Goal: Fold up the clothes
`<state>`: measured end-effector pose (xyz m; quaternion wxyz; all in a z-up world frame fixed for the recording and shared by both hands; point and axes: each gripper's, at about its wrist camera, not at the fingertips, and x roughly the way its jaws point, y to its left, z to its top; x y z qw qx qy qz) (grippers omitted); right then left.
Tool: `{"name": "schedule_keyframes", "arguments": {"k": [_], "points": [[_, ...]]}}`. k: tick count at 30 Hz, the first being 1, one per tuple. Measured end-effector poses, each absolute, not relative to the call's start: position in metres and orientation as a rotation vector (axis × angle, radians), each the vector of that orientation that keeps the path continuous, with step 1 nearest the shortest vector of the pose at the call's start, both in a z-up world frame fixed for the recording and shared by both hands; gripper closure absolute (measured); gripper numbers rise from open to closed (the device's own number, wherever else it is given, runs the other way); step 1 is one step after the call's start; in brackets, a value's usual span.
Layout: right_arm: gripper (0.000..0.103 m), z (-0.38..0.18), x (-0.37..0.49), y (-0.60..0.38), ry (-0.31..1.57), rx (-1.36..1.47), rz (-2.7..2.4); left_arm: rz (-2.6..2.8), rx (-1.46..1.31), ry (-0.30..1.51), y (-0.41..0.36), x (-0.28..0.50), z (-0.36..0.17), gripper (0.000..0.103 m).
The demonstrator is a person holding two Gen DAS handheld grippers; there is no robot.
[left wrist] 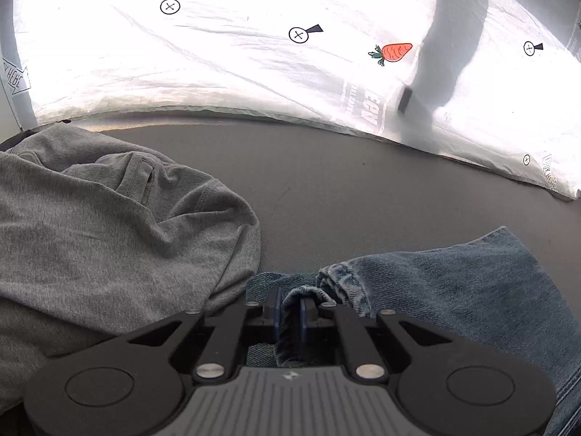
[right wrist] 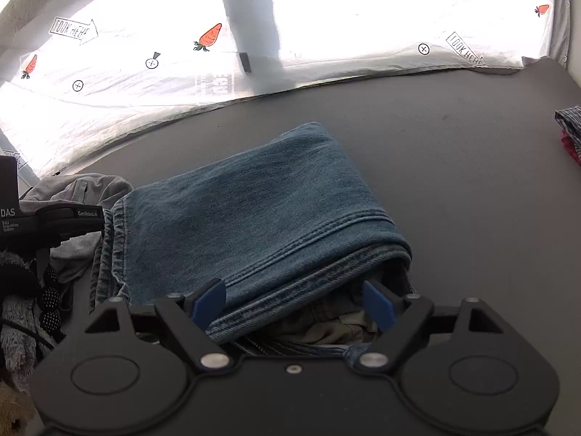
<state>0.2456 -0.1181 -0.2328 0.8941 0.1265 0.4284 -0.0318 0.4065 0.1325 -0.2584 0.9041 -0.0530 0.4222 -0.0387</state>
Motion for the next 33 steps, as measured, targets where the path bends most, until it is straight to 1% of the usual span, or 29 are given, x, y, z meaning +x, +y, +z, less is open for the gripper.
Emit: {"name": "schedule_keyframes", "arguments": {"k": [4,5,7,9,10,12,16,20,23,24,25,29,32,33], "points": [[0.019,-0.233,0.239,-0.123,0.888,0.266,-0.083,-0.013,-0.206,0.903,0.161,0.424,-0.263,0.091],[0.019,-0.233,0.237,-0.125,0.89,0.267,-0.09,0.0,-0.23,0.925,0.166,0.429,-0.267,0.089],[0.019,-0.232,0.231,-0.13,0.891,0.268,-0.103,0.001,-0.275,0.986,0.173,0.434,-0.274,0.081],[0.018,-0.229,0.224,-0.139,0.885,0.268,-0.126,0.023,-0.276,0.975,0.177,0.424,-0.27,0.065],[0.018,-0.228,0.22,-0.144,0.883,0.269,-0.14,0.038,-0.251,0.969,0.179,0.417,-0.267,0.059],[0.017,-0.227,0.212,-0.155,0.888,0.273,-0.17,0.072,-0.202,0.955,0.184,0.402,-0.261,0.036],[0.017,-0.232,0.199,-0.178,0.915,0.292,-0.21,0.206,-0.143,0.907,0.198,0.372,-0.244,0.037],[0.019,-0.242,0.189,-0.184,0.947,0.258,-0.206,0.127,-0.234,0.867,0.197,0.35,-0.222,0.037],[0.038,-0.25,0.183,-0.181,0.979,0.185,-0.142,-0.064,-0.141,0.853,0.149,0.337,-0.211,0.037],[0.048,-0.253,0.182,-0.178,0.993,0.154,-0.114,-0.133,-0.081,0.841,0.129,0.332,-0.211,0.036],[0.055,-0.255,0.181,-0.174,1.005,0.123,-0.094,-0.192,-0.017,0.832,0.109,0.326,-0.213,0.036],[0.061,-0.265,0.18,-0.161,1.021,0.067,-0.009,-0.337,0.173,0.827,0.045,0.309,-0.229,0.034],[0.075,-0.27,0.187,-0.157,0.997,0.096,0.049,-0.386,0.195,0.877,0.021,0.305,-0.249,0.034],[0.083,-0.269,0.191,-0.157,0.98,0.117,0.064,-0.399,0.198,0.895,0.014,0.304,-0.256,0.034]]}}
